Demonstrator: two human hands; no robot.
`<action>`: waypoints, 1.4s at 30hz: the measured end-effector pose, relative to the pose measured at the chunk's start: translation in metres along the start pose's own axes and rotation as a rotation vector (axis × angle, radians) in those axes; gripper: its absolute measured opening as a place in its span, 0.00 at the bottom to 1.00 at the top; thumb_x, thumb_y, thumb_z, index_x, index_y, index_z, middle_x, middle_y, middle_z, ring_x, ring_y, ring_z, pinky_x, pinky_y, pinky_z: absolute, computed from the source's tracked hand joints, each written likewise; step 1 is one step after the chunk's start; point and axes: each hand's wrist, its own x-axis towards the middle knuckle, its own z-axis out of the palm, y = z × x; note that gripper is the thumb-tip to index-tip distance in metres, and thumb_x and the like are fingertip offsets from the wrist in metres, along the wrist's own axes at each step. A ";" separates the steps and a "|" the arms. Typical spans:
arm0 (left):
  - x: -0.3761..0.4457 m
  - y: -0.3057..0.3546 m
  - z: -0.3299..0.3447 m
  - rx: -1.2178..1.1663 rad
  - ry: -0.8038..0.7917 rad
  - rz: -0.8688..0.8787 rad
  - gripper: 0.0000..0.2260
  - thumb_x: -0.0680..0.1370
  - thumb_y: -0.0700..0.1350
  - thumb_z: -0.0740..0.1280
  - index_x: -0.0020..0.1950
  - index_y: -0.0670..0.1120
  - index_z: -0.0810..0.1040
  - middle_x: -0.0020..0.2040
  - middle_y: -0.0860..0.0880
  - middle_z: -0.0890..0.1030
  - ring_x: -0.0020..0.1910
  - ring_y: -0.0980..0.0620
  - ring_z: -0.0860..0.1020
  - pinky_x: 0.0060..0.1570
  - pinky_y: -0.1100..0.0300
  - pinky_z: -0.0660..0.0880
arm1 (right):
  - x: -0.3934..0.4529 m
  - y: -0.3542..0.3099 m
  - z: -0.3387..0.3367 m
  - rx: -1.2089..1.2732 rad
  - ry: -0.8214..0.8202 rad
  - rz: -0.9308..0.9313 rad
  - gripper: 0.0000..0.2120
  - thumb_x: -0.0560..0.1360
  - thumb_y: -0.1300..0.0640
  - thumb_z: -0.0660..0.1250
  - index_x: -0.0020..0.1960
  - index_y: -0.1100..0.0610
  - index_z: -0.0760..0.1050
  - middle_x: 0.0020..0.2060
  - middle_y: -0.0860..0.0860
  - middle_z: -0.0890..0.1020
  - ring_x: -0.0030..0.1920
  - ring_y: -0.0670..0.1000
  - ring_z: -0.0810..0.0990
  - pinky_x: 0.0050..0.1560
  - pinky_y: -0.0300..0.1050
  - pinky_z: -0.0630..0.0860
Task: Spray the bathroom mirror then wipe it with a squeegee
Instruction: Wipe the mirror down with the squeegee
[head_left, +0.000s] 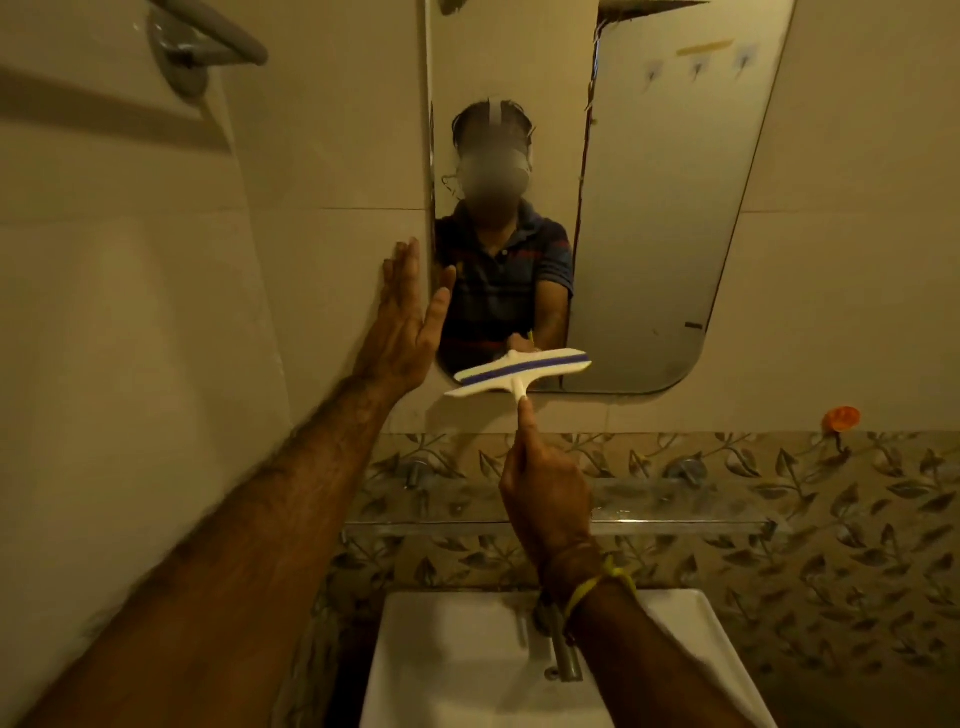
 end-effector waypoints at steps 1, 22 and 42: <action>0.001 0.002 -0.004 -0.016 -0.007 -0.003 0.29 0.87 0.56 0.52 0.84 0.54 0.40 0.85 0.53 0.42 0.83 0.47 0.46 0.78 0.46 0.53 | 0.007 -0.008 -0.006 0.059 0.021 0.000 0.27 0.80 0.57 0.62 0.78 0.53 0.61 0.27 0.47 0.71 0.25 0.47 0.67 0.23 0.41 0.62; 0.034 0.000 -0.038 -0.063 0.113 0.005 0.31 0.86 0.56 0.53 0.84 0.53 0.41 0.85 0.49 0.42 0.83 0.45 0.40 0.80 0.42 0.44 | 0.022 -0.006 0.010 -0.070 -0.083 -0.224 0.27 0.84 0.56 0.53 0.80 0.49 0.49 0.36 0.52 0.78 0.30 0.49 0.74 0.30 0.47 0.78; 0.119 0.075 -0.006 0.142 0.297 -0.111 0.43 0.73 0.78 0.41 0.81 0.58 0.35 0.84 0.42 0.43 0.82 0.34 0.41 0.76 0.27 0.43 | 0.292 -0.094 -0.130 0.086 0.436 -0.259 0.25 0.82 0.56 0.57 0.78 0.52 0.61 0.32 0.46 0.73 0.26 0.44 0.71 0.24 0.32 0.65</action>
